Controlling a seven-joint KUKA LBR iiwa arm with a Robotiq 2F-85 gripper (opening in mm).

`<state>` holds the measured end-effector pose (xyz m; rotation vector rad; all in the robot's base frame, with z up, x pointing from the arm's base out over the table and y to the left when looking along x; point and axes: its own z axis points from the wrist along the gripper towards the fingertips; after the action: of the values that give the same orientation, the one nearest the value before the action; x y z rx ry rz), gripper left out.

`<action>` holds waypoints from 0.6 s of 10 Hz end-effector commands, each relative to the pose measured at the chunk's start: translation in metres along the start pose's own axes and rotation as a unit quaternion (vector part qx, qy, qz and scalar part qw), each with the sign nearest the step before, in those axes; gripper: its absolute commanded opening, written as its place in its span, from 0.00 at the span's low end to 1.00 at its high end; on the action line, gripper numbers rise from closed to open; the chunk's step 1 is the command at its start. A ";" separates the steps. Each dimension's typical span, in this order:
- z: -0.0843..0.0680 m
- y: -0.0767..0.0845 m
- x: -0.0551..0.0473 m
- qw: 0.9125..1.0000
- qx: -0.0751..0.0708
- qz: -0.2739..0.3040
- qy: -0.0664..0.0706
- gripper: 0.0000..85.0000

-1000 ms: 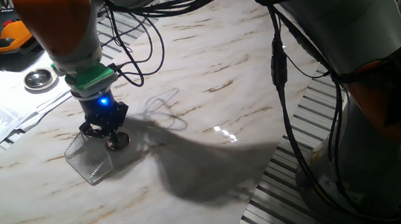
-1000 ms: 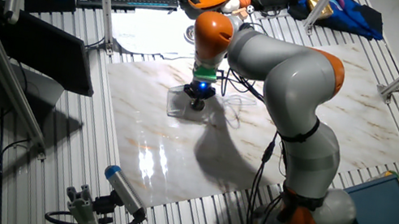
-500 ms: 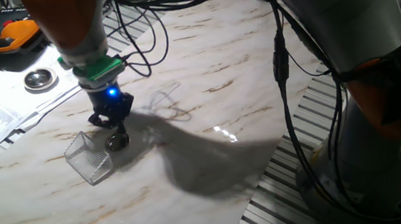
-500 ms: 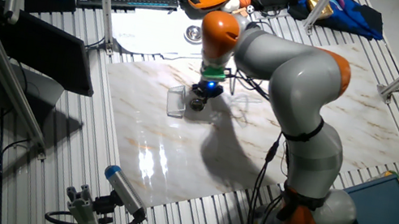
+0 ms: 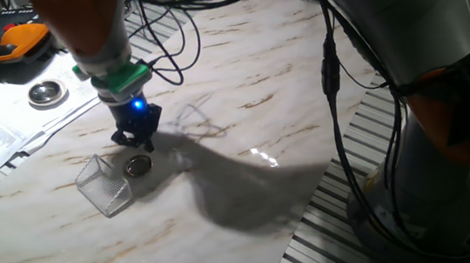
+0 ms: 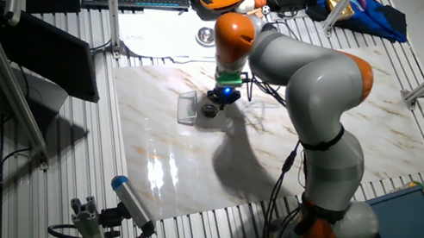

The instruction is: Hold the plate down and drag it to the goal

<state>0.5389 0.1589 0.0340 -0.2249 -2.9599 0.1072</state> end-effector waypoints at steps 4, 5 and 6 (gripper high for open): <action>0.006 0.007 0.006 1.000 -0.003 0.008 -0.004 0.00; 0.005 0.007 0.005 1.000 -0.003 0.008 -0.004 0.00; 0.003 0.005 0.003 1.000 -0.011 0.007 0.000 0.00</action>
<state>0.5363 0.1635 0.0310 -0.2488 -2.9601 0.0783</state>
